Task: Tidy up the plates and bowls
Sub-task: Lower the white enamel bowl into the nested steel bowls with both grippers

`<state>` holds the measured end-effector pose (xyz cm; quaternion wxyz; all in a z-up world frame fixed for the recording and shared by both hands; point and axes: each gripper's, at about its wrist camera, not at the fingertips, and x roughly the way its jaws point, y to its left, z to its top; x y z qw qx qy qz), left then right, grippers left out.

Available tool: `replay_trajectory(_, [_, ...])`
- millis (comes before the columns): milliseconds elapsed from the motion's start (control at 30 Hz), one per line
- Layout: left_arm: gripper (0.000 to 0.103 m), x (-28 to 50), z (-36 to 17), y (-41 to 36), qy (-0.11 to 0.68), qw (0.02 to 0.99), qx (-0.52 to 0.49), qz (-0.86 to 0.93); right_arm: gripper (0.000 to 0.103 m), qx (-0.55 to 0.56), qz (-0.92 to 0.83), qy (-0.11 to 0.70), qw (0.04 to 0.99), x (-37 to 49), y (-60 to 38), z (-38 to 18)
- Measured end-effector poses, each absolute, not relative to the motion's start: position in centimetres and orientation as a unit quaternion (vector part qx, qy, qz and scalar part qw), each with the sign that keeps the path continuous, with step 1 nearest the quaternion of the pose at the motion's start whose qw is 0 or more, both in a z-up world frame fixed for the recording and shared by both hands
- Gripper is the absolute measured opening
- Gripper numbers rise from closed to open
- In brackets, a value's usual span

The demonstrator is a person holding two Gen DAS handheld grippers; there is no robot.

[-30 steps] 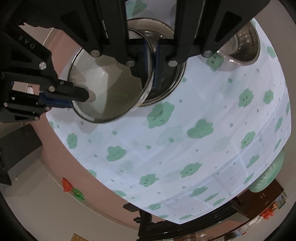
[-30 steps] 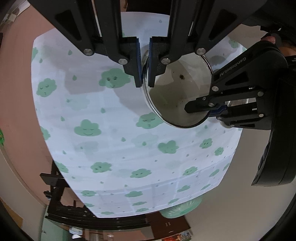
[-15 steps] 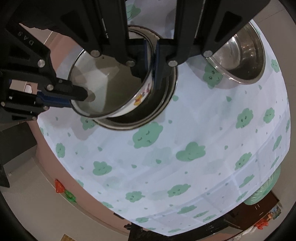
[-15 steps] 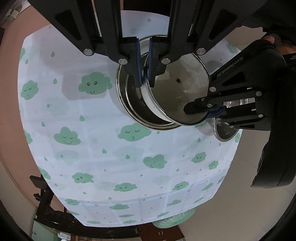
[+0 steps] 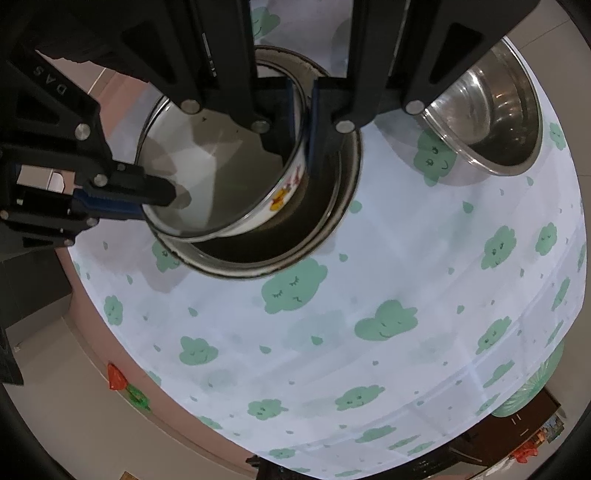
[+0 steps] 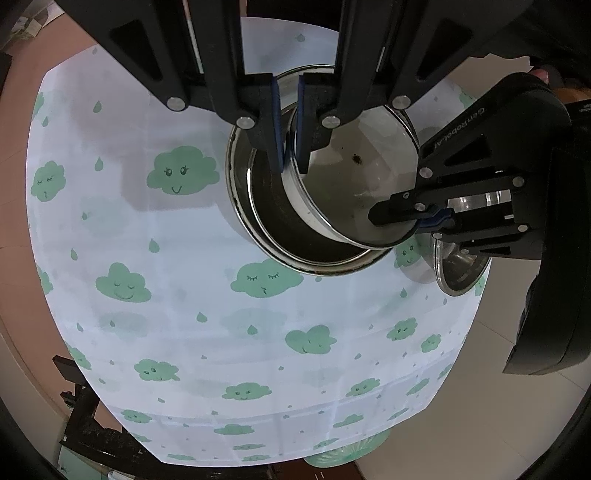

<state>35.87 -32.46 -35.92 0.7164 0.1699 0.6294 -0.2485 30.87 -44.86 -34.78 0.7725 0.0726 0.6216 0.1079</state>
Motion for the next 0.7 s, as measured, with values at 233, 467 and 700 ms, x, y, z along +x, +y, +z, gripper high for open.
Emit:
replay_trajectory(233, [0.002, 35.9, -36.8, -32.5, 0.636, 0.712, 0.167, -0.246, 0.007, 0.074, 0.111, 0.628, 0.767, 31.2, -44.9, -35.5])
replay_trajectory(467, [0.002, 36.0, -37.8, -32.6, 0.641, 0.709, 0.165, -0.246, 0.007, 0.073, 0.112, 0.633, 0.762, 31.3, -44.9, -36.3])
replay_trajectory(700, [0.002, 36.2, -38.7, -32.5, 0.647, 0.704, 0.164, -0.243, 0.007, 0.076, 0.112, 0.637, 0.759, 31.6, -45.0, -37.0])
